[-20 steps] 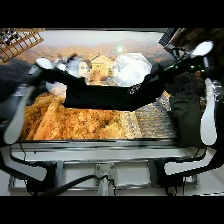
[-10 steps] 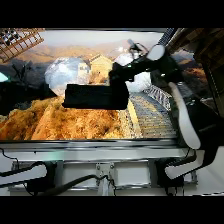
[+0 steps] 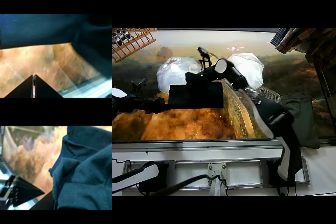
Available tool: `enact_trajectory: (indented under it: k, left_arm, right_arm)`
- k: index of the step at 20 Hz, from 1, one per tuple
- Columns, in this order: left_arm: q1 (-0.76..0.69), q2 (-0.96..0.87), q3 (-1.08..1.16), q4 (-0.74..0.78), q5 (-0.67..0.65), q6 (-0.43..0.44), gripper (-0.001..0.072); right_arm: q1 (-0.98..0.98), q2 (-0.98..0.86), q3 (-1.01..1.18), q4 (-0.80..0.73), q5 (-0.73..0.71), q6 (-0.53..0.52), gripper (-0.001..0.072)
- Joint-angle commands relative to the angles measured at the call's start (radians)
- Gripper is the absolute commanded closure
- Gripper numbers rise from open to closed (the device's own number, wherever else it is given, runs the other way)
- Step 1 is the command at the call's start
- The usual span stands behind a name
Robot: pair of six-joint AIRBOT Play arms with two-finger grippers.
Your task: Fold the clothes and pants, and hang the long-sleeved shirts on hangers.
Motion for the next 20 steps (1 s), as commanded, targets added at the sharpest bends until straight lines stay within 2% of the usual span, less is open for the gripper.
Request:
enact_trajectory:
  k: [1,3,5,7,10,12,14,15,18,20]
  left_arm:
    - [0.014,0.065,-0.013,0.005,0.036,-0.026,0.0703]
    - [0.017,0.099,-0.013,0.005,0.036,-0.026,0.0703]
    - [0.017,0.116,-0.013,0.005,0.035,-0.026,0.0703]
    - [0.017,0.122,-0.013,0.005,0.036,-0.038,0.0703]
    - [0.017,0.121,-0.013,-0.004,0.04,-0.044,0.0703]
    - [0.017,0.121,-0.013,-0.003,0.038,-0.044,0.0703]
    - [0.017,0.121,-0.013,-0.003,0.035,-0.044,0.0702]
    - [0.017,0.121,-0.013,-0.003,0.035,-0.044,0.0702]
    - [0.017,0.121,-0.013,-0.028,0.035,-0.043,0.0702]
    - [0.017,0.121,-0.012,-0.064,0.036,-0.042,0.0702]
  right_arm:
    - [0.03,-0.112,0.033,0.165,-0.088,-0.061,0.0686]
    - [0.037,-0.143,0.033,0.278,-0.177,-0.129,0.0652]
    - [0.046,-0.158,0.032,0.356,-0.239,-0.154,0.0618]
    - [0.052,-0.16,0.029,0.364,-0.225,-0.154,0.0384]
    - [0.051,-0.151,0.029,0.404,-0.141,-0.154,0.0174]
    - [0.035,-0.124,0.029,0.387,-0.1,-0.158,0.0178]
    - [0.003,-0.075,0.024,0.291,-0.047,-0.151,0.0199]
    - [-0.02,-0.039,0.012,0.199,-0.014,-0.11,0.0199]
    - [-0.093,0.071,-0.045,-0.262,0.119,0.155,0.021]
    - [-0.14,0.115,-0.081,-0.504,0.251,0.225,0.021]
